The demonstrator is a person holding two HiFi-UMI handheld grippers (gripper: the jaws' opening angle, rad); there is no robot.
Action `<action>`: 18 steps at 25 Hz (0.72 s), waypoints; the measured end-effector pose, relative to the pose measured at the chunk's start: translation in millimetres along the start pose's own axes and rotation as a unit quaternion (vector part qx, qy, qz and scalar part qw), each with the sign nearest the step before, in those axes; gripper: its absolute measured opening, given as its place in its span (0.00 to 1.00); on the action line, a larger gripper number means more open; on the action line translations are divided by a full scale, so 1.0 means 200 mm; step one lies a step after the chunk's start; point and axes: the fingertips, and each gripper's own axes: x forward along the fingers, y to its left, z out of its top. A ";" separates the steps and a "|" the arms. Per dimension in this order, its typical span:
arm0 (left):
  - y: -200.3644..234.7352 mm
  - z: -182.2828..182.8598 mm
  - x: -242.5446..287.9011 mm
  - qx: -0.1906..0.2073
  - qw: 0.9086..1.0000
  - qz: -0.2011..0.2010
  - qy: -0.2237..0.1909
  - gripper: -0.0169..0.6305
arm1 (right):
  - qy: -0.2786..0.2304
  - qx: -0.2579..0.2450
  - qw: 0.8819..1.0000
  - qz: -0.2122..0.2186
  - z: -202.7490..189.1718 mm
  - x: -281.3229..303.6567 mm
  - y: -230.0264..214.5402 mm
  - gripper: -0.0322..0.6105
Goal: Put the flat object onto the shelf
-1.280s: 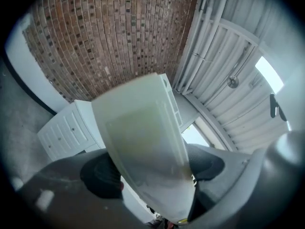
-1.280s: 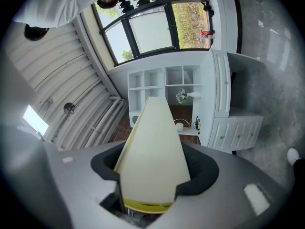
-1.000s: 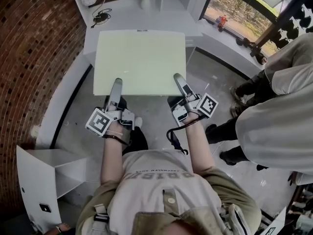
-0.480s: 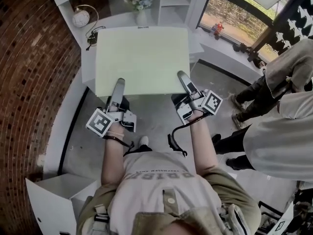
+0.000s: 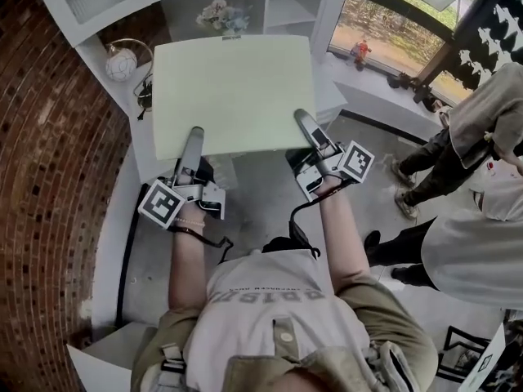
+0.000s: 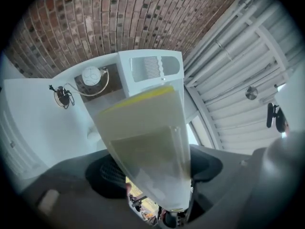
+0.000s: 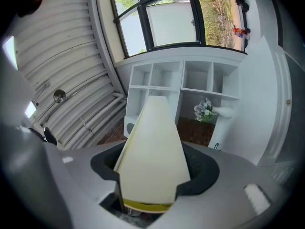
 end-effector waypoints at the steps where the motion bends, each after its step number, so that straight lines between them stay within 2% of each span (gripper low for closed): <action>1: 0.01 0.02 0.04 0.000 1.000 -0.001 0.001 0.60 | 0.000 -0.002 1.000 0.001 0.03 0.04 -0.01 0.52; 8: 0.11 0.11 0.32 0.008 1.000 0.000 0.000 0.60 | 0.008 0.001 1.000 0.011 0.21 0.29 -0.12 0.52; 18: 0.26 0.21 0.78 0.028 0.998 0.011 -0.053 0.59 | 0.068 0.006 0.997 0.036 0.59 0.73 -0.34 0.52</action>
